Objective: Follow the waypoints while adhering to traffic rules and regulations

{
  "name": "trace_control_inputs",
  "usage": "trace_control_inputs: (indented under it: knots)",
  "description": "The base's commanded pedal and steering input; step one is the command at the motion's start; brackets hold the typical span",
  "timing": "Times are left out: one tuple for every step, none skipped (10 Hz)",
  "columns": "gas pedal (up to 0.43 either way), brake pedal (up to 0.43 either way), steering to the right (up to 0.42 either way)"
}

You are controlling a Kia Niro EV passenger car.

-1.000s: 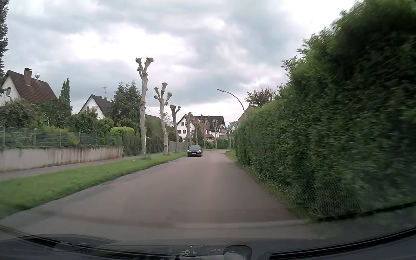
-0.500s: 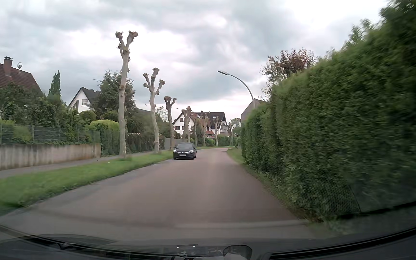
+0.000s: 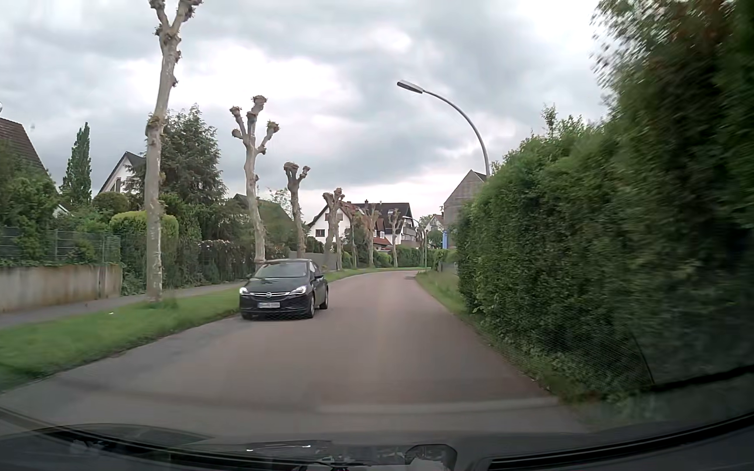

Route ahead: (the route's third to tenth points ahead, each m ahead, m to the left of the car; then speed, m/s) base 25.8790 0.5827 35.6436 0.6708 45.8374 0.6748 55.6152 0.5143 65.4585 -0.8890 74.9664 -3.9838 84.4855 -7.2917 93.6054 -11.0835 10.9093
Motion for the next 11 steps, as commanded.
trace_control_inputs:
  knots:
    - [0.059,0.000,-0.001]
    - [0.059,0.000,-0.001]
    - [0.059,0.000,-0.001]
    - [0.059,0.000,0.000]
    - [0.059,0.000,0.000]
    - [0.059,0.000,0.000]
    - [0.059,0.000,0.000]
    - [0.059,0.000,0.000]
    - [0.059,0.000,0.000]
    - [0.059,0.000,0.001]
    - [0.059,0.000,0.001]
